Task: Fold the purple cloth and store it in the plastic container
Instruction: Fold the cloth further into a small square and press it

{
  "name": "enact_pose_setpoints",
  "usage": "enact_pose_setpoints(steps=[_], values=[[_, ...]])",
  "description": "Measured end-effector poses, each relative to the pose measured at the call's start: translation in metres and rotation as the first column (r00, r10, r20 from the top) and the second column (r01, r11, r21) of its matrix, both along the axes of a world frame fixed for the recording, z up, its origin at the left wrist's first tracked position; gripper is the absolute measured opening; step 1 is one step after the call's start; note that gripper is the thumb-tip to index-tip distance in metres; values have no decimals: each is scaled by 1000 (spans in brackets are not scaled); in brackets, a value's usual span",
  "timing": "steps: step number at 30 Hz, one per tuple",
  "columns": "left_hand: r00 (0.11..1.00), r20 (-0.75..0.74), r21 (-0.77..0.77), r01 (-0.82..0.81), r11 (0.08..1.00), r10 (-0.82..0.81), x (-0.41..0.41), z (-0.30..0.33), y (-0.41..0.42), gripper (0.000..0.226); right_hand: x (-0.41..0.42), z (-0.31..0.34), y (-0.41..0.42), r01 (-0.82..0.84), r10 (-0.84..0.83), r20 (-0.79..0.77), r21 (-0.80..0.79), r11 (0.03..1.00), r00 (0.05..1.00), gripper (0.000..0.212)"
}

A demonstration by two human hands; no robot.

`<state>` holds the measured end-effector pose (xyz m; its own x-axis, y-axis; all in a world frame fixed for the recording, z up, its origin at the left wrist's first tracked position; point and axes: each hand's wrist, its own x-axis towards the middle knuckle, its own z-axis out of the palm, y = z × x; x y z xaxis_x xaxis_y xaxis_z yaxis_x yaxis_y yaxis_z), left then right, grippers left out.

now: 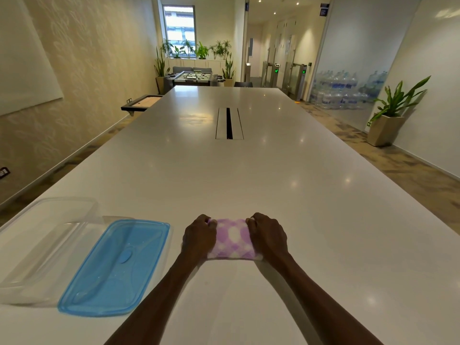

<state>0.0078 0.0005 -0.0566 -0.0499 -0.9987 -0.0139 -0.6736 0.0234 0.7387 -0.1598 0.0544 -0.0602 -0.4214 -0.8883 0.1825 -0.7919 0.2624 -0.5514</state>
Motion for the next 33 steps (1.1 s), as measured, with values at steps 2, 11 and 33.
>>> enact_pose_setpoints(steps=[2,11,33], values=[[999,-43,-18,2,1000,-3,1,0,1,25,0,-1,1,-10,10,-6,-25,1000,1000,27],[999,-28,48,-19,999,21,-3,1,-3,39,-1,-1,-1,-29,31,-57,49,998,998,18],[928,349,-251,-41,967,130,-9,11,17,40,4,4,9,-31,4,-341,-72,997,940,27]])
